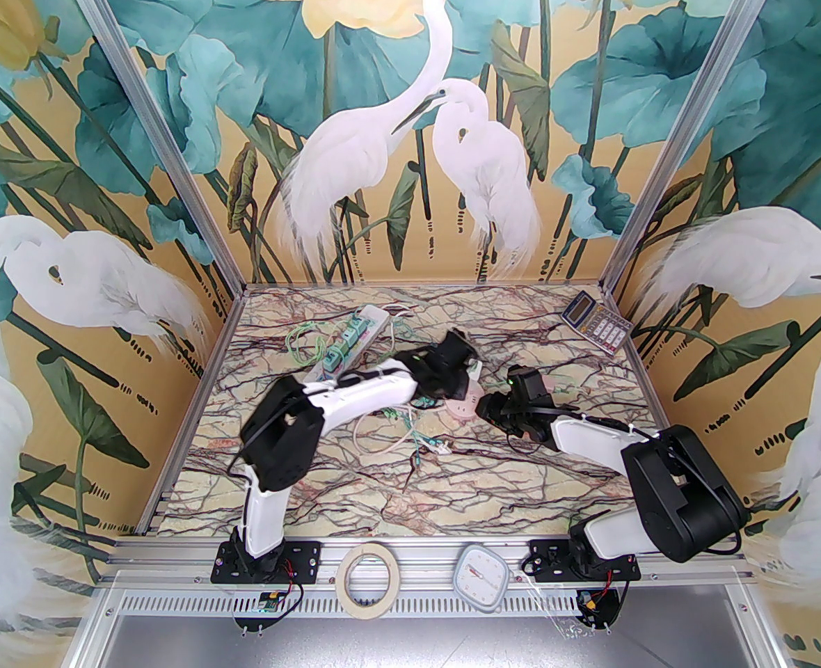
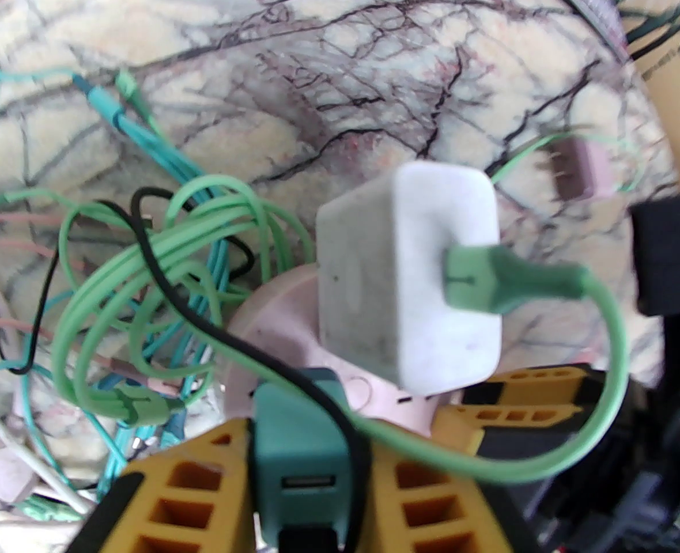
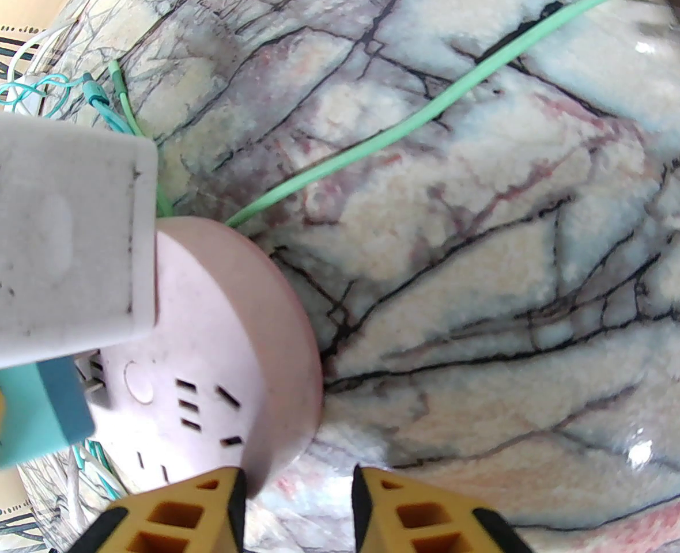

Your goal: Pull the plug off the socket

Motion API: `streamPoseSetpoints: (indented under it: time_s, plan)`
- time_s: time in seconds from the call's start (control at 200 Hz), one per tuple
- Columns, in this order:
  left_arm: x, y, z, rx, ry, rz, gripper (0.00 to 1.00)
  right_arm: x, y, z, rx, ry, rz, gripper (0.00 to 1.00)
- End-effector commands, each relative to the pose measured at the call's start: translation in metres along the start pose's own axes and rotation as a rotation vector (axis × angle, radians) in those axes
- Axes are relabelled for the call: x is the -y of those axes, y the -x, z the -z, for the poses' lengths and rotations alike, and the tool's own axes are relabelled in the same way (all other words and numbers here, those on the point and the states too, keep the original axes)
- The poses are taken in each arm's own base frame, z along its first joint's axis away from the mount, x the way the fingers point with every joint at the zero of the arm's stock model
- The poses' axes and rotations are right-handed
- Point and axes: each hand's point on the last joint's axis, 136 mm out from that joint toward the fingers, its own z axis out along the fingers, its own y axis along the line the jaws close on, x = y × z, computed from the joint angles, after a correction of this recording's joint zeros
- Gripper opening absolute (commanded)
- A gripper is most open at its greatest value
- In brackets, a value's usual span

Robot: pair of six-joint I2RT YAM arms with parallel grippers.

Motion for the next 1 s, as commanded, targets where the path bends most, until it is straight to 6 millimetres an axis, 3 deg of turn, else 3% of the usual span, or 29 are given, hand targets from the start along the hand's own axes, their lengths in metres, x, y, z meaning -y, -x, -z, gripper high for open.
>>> streamPoseSetpoints:
  time_s: [0.0,0.175,0.375,0.58,0.645,0.81,0.995]
  plan:
    - [-0.013,0.002,0.003,-0.031,-0.053,0.098,0.00,0.059,-0.038,-0.004,-0.108,-0.215,-0.036,0.38]
    - [-0.001,-0.004,-0.002,-0.039,-0.072,0.081,0.00,0.060,-0.039,-0.003,-0.109,-0.220,-0.033,0.38]
    - [0.038,-0.013,0.006,0.024,0.143,-0.217,0.00,0.058,-0.037,-0.005,-0.113,-0.219,-0.034,0.38]
    - [0.064,-0.035,-0.008,0.028,0.307,-0.441,0.00,0.056,-0.037,-0.005,-0.114,-0.214,-0.033,0.38]
    - [0.064,-0.039,-0.012,0.014,0.305,-0.440,0.00,0.057,-0.037,-0.004,-0.114,-0.219,-0.031,0.38]
    - [0.058,-0.022,0.000,0.012,0.217,-0.341,0.00,0.056,-0.035,-0.002,-0.108,-0.222,-0.026,0.38]
    - [0.030,0.005,0.018,-0.036,0.034,-0.112,0.00,0.056,-0.035,-0.003,-0.108,-0.216,-0.029,0.38]
